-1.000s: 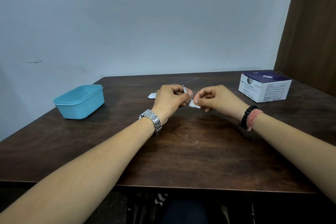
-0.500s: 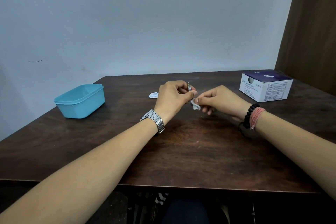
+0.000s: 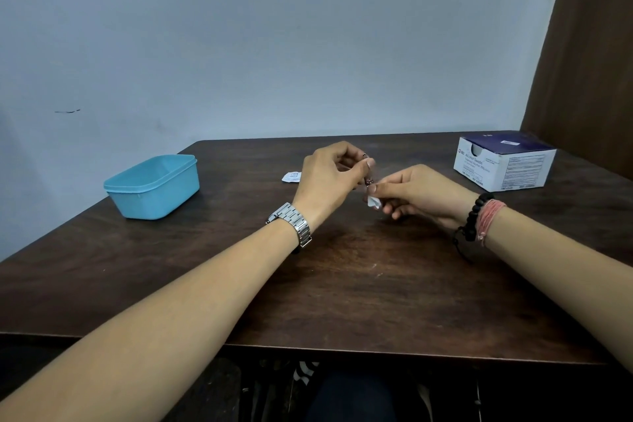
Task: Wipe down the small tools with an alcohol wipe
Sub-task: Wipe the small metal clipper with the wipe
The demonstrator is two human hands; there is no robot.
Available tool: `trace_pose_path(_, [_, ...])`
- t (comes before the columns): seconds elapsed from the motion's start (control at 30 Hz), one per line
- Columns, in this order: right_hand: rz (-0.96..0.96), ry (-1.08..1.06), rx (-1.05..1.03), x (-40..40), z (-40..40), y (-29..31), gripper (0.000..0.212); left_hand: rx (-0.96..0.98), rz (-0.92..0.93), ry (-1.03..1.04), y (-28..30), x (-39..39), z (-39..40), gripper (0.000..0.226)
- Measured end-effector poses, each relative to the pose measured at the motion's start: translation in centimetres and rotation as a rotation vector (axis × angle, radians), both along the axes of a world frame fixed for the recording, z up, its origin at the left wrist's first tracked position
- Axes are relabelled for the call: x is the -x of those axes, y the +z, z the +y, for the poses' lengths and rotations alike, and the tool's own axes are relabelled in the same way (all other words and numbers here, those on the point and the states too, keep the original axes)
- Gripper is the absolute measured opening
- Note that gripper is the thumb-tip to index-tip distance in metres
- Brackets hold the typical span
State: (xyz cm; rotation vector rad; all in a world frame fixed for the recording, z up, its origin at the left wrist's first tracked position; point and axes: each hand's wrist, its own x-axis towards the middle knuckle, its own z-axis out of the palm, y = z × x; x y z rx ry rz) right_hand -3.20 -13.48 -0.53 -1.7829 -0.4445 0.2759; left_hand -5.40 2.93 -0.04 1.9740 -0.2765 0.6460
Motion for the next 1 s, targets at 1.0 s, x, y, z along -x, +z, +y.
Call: trace_pose_path(1.0, [-0.004,0.019,0.038,0.0,0.0,0.1,0.016,0.18,0.147,-0.135,0.3,-0.6,1.0,0.028])
